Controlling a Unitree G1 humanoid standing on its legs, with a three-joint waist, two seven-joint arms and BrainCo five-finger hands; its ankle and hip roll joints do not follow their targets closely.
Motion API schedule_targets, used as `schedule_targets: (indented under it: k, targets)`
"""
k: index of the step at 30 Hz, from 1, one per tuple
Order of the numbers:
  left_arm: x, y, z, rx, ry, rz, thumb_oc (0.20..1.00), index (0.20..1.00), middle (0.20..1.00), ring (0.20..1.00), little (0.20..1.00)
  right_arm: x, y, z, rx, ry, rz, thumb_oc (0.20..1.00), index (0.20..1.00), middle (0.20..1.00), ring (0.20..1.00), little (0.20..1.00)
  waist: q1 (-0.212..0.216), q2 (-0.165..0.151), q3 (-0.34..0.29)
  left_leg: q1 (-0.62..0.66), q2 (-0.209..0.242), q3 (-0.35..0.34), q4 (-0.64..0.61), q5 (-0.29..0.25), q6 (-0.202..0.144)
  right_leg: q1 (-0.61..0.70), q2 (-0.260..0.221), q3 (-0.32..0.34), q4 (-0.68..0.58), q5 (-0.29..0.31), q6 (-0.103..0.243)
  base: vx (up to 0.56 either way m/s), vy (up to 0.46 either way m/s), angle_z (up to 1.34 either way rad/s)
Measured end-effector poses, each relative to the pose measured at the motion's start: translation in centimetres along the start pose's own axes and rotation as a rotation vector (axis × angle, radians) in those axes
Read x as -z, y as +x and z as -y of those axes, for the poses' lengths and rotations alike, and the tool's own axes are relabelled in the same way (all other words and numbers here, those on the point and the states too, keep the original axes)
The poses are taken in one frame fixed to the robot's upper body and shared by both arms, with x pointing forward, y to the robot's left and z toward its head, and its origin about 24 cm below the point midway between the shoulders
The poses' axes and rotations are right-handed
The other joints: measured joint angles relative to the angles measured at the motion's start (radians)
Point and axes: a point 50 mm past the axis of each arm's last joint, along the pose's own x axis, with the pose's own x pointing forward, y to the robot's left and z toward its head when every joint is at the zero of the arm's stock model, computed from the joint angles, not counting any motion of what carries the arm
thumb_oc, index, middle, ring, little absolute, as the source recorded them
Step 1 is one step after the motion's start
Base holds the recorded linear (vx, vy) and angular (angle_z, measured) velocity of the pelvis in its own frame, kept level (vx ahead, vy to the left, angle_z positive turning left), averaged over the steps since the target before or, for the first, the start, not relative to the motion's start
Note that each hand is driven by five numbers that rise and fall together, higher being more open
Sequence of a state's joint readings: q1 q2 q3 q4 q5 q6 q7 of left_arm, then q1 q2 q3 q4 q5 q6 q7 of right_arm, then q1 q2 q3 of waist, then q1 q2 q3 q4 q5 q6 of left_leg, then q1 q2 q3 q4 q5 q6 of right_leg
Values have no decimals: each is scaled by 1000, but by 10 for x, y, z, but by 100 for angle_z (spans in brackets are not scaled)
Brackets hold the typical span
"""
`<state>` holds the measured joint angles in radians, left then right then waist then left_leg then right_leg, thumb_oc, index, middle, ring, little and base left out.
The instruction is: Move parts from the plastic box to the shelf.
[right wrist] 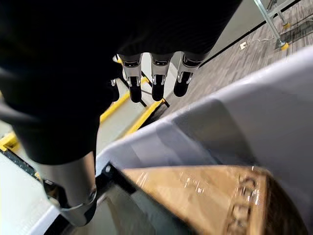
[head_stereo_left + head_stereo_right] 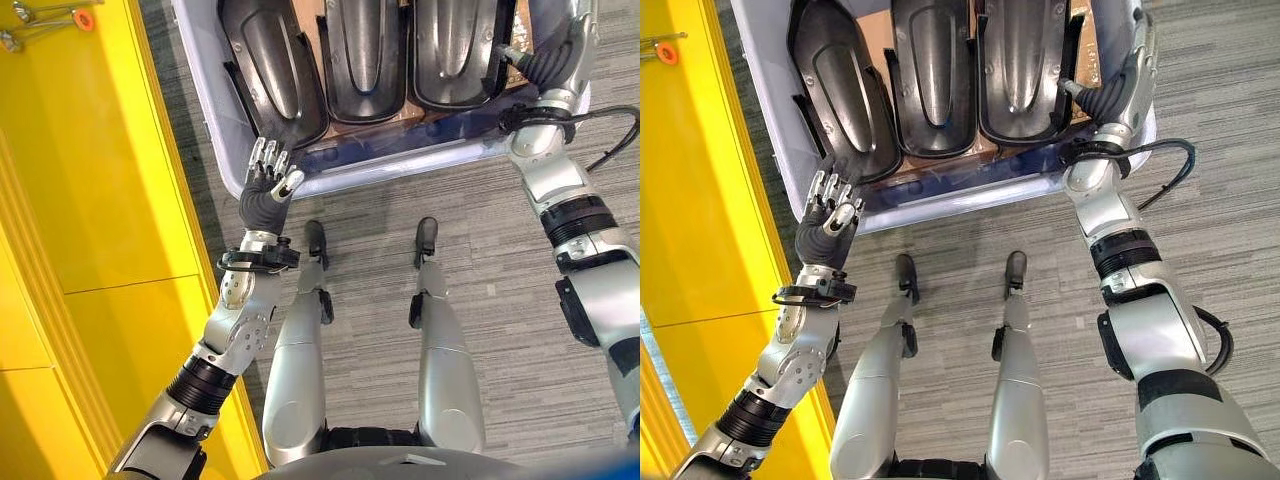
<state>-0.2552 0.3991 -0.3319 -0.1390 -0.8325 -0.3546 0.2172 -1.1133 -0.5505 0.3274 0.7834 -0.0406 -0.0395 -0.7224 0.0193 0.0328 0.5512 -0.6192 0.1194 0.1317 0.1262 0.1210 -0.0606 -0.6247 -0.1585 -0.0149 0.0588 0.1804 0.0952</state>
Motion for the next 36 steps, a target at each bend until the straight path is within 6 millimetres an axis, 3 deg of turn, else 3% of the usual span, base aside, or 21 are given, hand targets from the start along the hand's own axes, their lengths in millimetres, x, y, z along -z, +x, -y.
schedule_targets:
  k: [11, 15, 18, 27, 36]
  targets:
    - [-2, 4, 4, 11, -5, 15, 1000, 1000, 1000, 1000, 1000, -17, -3, -5, -33, 33, 65, 1000, 1000, 1000, 1000, 1000, -2, 0, 0, -32, 1, -1, 16, 0, 1, -32, 0, 0, 12, 2, -1, 0, 0, 0]
    - [-1, 4, 5, 2, -17, 17, 1000, 1000, 1000, 1000, 1000, -39, -9, -11, -45, 96, 138, 1000, 1000, 1000, 1000, 1000, -3, 1, 0, -32, 1, -1, 17, 0, 0, -32, 1, 0, 13, 1, -1, 0, 0, 0]
    - [0, 4, 6, 1, -25, 16, 1000, 1000, 1000, 1000, 1000, -35, -10, -13, -50, 90, 121, 1000, 1000, 1000, 1000, 1000, 0, 1, 0, -33, 0, -2, 17, 0, 1, -32, -1, 0, 13, 1, -2, 0, 0, 0]
    - [1, 3, 7, -2, -27, 11, 1000, 1000, 1000, 1000, 1000, 0, -8, -18, -55, 24, -47, 1000, 1000, 1000, 1000, 1000, 1, 0, 0, -65, 0, -6, 22, 0, 1, -61, -1, 0, 14, 2, -1, 0, 0, 0]
    - [2, 3, 6, -5, -26, 8, 1000, 1000, 1000, 1000, 1000, 7, -1, -19, -32, 88, -159, 1000, 1000, 1000, 1000, 1000, 7, 1, 0, -67, 0, -5, 28, 0, 1, -66, -1, 0, 25, 0, -2, 0, 0, 0]
